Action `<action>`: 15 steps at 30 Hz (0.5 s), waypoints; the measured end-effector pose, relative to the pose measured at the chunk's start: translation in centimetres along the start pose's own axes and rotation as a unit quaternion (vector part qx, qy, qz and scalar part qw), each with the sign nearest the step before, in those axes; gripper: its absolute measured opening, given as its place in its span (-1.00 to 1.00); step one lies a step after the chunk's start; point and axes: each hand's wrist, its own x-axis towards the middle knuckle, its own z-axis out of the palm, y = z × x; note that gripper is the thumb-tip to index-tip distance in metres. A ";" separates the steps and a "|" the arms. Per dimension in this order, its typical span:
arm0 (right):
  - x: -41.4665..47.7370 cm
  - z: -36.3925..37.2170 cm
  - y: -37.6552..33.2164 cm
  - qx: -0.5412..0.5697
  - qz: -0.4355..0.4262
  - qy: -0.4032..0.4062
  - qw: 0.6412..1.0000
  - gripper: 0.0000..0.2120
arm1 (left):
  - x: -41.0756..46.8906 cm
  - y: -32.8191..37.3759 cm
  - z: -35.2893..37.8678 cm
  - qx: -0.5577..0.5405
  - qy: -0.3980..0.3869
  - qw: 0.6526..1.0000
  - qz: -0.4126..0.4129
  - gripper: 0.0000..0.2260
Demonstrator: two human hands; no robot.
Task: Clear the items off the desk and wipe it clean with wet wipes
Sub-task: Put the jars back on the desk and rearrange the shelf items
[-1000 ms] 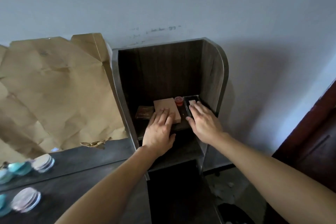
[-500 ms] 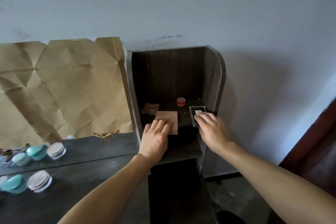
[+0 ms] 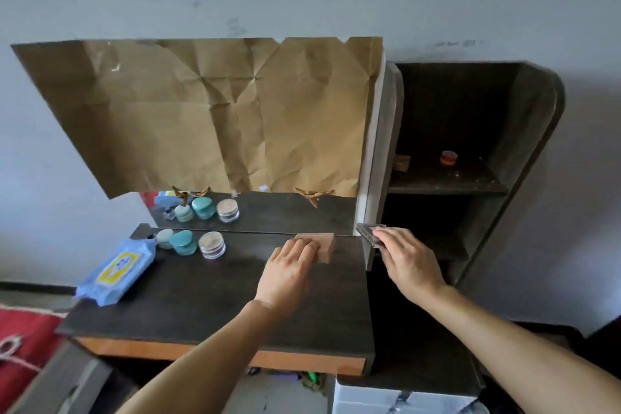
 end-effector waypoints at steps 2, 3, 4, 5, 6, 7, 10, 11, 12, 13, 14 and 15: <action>-0.2 2.2 -3.0 0.030 -0.020 -0.018 0.999 -0.66 | -3.3 -2.1 -0.9 0.016 -0.014 0.999 -0.027 -0.52; -0.1 3.4 -4.4 0.046 -0.030 -0.029 0.998 -0.65 | -4.8 -3.1 -1.3 0.020 -0.018 0.999 -0.045 -0.55; 0.0 4.5 -5.7 0.061 -0.040 -0.039 0.997 -0.64 | -6.1 -4.1 -1.6 0.022 -0.022 0.997 -0.065 -0.59; 0.3 5.6 -6.9 0.073 -0.049 -0.049 0.995 -0.62 | -7.4 -5.0 -2.0 0.024 -0.024 0.996 -0.083 -0.61; 0.6 6.7 -8.0 0.083 -0.059 -0.059 0.993 -0.61 | -8.6 -6.0 -2.3 0.029 -0.026 0.994 -0.098 -0.60; 1.0 7.8 -9.2 0.091 -0.069 -0.069 0.991 -0.61 | -9.7 -6.9 -2.6 0.036 -0.030 0.993 -0.110 -0.58; 2.6 11.2 -12.3 0.110 -0.098 -0.094 0.985 -0.59 | -12.3 -9.9 -3.3 0.043 -0.042 0.987 -0.149 -0.53; 3.3 12.4 -13.1 0.116 -0.104 -0.103 0.982 -0.58 | -13.0 -11.0 -3.3 0.043 -0.046 0.985 -0.163 -0.53; 3.9 13.7 -13.9 0.122 -0.108 -0.113 0.980 -0.57 | -13.5 -12.2 -3.2 0.045 -0.053 0.982 -0.177 -0.53; 4.6 15.2 -14.7 0.129 -0.110 -0.122 0.978 -0.57 | -14.0 -13.5 -3.1 0.048 -0.061 0.979 -0.190 -0.52; 5.3 16.6 -15.3 0.135 -0.110 -0.131 0.976 -0.57 | -14.4 -14.8 -3.1 0.051 -0.069 0.975 -0.203 -0.51; 6.0 18.1 -16.0 0.143 -0.108 -0.141 0.974 -0.56 | -14.8 -16.2 -3.0 0.052 -0.077 0.972 -0.216 -0.51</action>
